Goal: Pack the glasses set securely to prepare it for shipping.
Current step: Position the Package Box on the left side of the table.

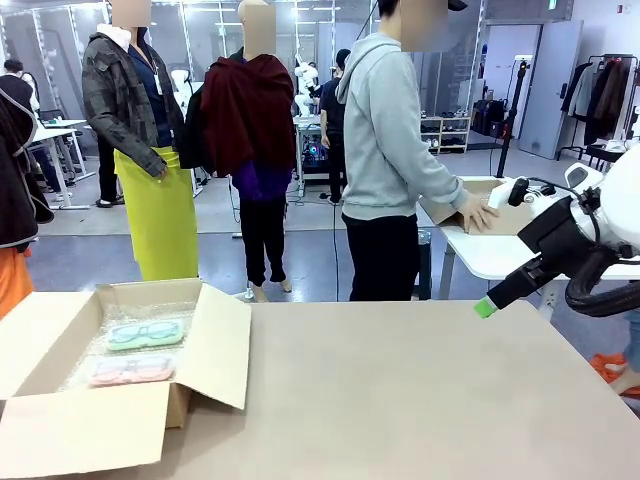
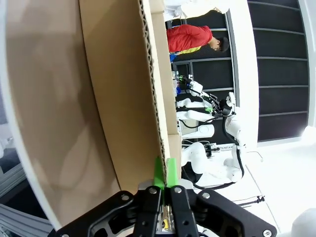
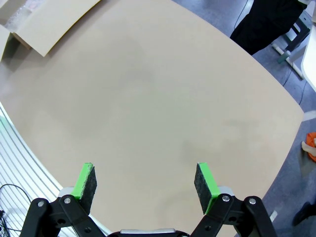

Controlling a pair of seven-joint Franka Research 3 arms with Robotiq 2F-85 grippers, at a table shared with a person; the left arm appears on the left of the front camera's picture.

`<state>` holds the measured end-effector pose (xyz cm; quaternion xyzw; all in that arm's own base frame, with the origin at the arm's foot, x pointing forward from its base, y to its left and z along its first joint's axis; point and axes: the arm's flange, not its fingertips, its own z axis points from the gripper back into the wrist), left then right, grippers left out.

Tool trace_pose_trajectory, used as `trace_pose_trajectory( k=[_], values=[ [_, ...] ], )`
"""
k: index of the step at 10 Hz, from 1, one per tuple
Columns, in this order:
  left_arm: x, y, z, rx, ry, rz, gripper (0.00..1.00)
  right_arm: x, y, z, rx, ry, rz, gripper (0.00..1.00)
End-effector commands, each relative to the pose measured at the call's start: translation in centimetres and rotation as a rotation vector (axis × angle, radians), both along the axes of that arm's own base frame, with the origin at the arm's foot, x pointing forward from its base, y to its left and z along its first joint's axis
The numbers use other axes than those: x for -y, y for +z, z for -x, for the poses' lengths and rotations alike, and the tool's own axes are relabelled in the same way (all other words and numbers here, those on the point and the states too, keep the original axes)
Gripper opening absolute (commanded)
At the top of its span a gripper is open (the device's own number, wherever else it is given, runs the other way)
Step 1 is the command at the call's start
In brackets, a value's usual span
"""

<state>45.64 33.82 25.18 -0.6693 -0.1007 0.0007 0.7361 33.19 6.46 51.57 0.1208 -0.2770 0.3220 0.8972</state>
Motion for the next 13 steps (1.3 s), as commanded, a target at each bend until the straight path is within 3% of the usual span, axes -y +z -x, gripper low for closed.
trace_pose_trajectory(
  k=[1,4,5,12,13],
  values=[
    [-2.8,0.8,0.1,-0.019,-0.010,0.014,0.02,-0.2,-0.1,0.1,0.002,-0.009,-0.001,1.00],
    [-4.3,1.1,-0.3,-0.051,0.027,0.013,0.02,-0.2,-0.1,0.1,0.002,-0.009,-0.001,1.00],
    [-3.4,0.7,0.4,-0.017,0.023,-0.017,0.02,-0.2,-0.1,0.1,0.002,-0.009,-0.001,1.00],
    [-3.6,0.6,0.0,-0.027,0.021,-0.017,0.02,-0.2,-0.1,0.1,0.002,-0.009,-0.001,1.00],
    [-3.4,1.3,0.1,-0.004,0.008,-0.059,0.41,-0.2,-0.1,0.1,0.002,-0.009,-0.001,1.00]
  ],
)
